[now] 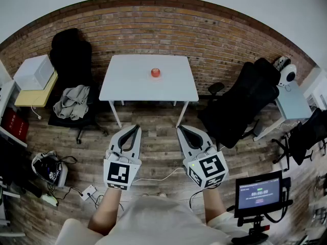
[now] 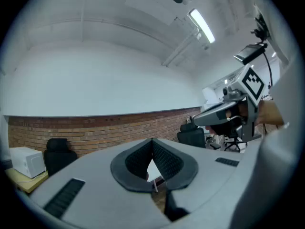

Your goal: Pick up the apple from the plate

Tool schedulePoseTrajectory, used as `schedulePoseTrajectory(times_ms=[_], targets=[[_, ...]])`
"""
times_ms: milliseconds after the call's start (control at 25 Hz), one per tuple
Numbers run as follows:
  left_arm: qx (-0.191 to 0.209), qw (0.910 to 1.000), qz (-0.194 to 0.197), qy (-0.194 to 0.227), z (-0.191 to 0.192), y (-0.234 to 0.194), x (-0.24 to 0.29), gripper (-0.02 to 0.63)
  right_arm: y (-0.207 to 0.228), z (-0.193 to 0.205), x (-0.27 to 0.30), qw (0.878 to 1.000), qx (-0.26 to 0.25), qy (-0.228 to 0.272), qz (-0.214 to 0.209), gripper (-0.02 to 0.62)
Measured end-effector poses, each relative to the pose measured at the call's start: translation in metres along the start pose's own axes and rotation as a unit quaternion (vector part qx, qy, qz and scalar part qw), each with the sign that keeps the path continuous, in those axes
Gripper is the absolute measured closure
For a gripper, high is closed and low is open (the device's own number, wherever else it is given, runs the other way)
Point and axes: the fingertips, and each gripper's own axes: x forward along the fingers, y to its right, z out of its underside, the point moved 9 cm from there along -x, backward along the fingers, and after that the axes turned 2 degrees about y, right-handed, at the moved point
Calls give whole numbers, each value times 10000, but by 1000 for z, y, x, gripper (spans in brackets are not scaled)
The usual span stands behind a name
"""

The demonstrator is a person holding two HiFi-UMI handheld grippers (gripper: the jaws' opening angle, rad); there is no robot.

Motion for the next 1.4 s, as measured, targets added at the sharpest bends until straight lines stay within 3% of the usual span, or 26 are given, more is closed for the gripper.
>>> schedulePoseTrajectory(times_ms=[280,560,760,960,1240,1400], targets=[[58,10000,-24,9,-1,1,-1,601,2,3,-2,10000,41,45,5,595],[91,9999,-70,77,-4,6,-5,601,6,1,-7,9992,151,245,-279,594],[85,9997,-242,21,2,12,8,601,30,14,-7,9980,373,327,-401,594],[72,9992,-376,-85,6,15,20,601,46,21,-7,9986,280,389,-220,594],[-58,9982,-521,-297,5,13,74,601,98,23,27,9979,366,102,-531,594],[-86,9977,-558,-372,13,18,79,601,103,29,32,9963,473,172,-697,594]])
